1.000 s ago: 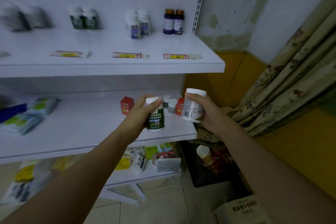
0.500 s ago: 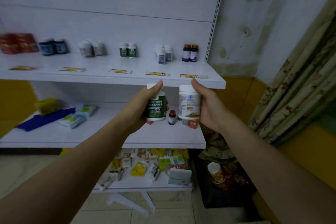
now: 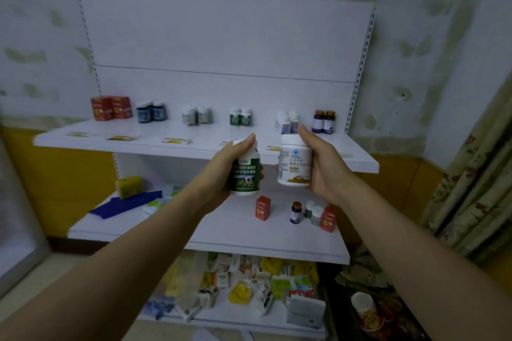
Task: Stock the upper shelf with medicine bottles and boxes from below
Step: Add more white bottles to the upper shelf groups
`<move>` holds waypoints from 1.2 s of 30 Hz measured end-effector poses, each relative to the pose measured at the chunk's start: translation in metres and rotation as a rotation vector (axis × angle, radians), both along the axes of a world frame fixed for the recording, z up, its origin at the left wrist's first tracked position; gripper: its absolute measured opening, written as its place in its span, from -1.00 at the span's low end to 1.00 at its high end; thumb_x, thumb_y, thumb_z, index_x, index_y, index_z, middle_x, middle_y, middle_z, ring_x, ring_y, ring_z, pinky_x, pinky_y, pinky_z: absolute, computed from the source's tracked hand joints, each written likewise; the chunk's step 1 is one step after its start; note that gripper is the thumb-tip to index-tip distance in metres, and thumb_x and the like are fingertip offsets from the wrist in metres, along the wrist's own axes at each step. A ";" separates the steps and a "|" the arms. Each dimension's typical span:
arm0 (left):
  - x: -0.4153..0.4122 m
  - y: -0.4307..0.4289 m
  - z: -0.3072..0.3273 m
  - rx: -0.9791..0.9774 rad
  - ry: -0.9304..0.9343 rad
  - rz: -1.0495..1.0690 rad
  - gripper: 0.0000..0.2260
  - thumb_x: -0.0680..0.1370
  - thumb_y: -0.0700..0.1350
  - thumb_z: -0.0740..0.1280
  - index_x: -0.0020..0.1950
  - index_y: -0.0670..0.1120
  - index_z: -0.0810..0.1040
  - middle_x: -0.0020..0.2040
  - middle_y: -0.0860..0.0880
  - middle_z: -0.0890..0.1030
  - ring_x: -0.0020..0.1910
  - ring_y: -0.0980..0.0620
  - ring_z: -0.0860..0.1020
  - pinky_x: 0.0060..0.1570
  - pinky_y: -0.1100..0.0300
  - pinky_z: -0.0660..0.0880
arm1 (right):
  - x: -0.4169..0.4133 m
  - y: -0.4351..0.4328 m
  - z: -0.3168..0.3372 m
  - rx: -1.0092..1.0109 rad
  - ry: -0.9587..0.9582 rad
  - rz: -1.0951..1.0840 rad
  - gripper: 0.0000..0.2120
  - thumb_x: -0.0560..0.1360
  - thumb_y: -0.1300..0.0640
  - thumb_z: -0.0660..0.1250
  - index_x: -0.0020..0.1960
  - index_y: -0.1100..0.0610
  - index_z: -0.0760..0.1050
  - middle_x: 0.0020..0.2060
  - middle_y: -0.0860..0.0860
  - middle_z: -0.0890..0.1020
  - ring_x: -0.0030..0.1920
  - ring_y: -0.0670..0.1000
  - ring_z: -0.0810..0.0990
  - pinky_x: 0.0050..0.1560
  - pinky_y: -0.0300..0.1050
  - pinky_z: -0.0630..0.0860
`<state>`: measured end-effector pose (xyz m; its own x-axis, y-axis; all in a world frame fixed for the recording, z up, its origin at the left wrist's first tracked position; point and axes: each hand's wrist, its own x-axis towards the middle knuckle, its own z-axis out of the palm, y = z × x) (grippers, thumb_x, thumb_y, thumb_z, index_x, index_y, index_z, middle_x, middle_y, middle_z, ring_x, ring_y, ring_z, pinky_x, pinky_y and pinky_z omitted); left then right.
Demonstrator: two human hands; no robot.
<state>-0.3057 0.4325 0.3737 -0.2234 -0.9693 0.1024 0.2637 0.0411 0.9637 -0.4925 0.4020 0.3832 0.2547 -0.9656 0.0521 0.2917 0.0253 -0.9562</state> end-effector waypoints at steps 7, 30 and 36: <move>0.067 0.001 0.010 -0.022 0.001 0.117 -0.65 0.46 0.14 0.32 0.02 -0.12 0.48 -0.26 -0.08 0.64 -0.27 -0.04 0.63 -0.21 0.11 0.57 | 0.069 -0.008 0.012 -0.048 0.015 0.074 -0.74 0.50 -0.14 0.25 -0.11 0.04 0.55 -0.29 0.06 0.67 -0.20 0.10 0.62 0.09 0.10 0.53; 0.161 -0.131 -0.007 -0.011 0.071 0.153 -0.69 0.53 0.09 0.26 0.06 -0.15 0.47 -0.21 -0.12 0.60 -0.29 -0.02 0.61 -0.25 0.19 0.61 | 0.171 -0.153 -0.007 -0.027 0.034 0.131 -0.72 0.49 -0.15 0.26 -0.01 0.06 0.52 -0.28 0.07 0.66 -0.22 0.09 0.63 0.05 0.08 0.55; 0.166 -0.207 -0.008 0.002 0.030 0.209 -0.67 0.54 0.09 0.25 0.11 -0.15 0.47 -0.21 -0.11 0.60 -0.29 -0.02 0.61 -0.27 0.18 0.60 | 0.174 -0.236 -0.006 -0.013 0.034 0.129 -0.72 0.49 -0.15 0.27 0.00 0.06 0.52 -0.28 0.06 0.67 -0.19 0.10 0.63 -0.02 0.04 0.58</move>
<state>-0.1397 0.2254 0.3656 -0.0145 -0.9944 0.1044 0.2786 0.0962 0.9556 -0.3180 0.1665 0.3771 0.3789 -0.9239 0.0531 0.2538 0.0486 -0.9660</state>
